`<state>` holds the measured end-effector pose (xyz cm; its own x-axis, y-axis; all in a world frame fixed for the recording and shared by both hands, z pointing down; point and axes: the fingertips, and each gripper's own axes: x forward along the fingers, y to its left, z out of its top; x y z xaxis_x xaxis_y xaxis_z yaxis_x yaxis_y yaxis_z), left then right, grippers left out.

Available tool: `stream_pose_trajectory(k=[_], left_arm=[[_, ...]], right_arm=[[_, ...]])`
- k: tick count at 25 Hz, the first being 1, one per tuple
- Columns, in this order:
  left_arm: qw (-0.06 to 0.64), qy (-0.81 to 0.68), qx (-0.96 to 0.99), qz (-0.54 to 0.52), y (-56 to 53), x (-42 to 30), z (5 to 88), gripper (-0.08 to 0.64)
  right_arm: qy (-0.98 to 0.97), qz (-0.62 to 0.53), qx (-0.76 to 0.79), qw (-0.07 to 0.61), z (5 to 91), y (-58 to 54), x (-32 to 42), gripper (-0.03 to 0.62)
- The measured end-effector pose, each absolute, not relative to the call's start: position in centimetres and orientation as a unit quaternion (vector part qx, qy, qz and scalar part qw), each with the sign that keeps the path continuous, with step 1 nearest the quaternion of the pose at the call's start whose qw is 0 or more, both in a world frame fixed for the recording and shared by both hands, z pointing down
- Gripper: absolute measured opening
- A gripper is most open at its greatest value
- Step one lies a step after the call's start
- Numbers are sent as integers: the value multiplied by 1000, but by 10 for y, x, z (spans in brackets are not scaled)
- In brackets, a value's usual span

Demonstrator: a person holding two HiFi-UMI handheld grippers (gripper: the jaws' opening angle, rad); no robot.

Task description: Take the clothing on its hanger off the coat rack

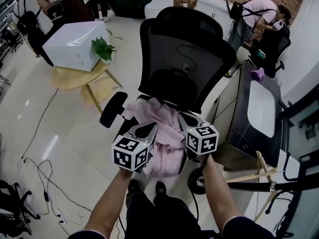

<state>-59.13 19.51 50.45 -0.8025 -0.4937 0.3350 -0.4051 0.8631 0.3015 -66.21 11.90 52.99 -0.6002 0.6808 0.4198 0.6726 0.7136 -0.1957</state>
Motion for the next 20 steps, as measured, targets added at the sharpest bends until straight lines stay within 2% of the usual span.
stream_pose_trajectory(k=[10,20], left_arm=[[138,-944,288,-79,209,-576,414,12],[106,-942,307,-81,223,-558,381,12]], right_arm=[[-919,25,-375,121,399,147,-616,2],[-923,29,-373,85,358,165,-586,2]])
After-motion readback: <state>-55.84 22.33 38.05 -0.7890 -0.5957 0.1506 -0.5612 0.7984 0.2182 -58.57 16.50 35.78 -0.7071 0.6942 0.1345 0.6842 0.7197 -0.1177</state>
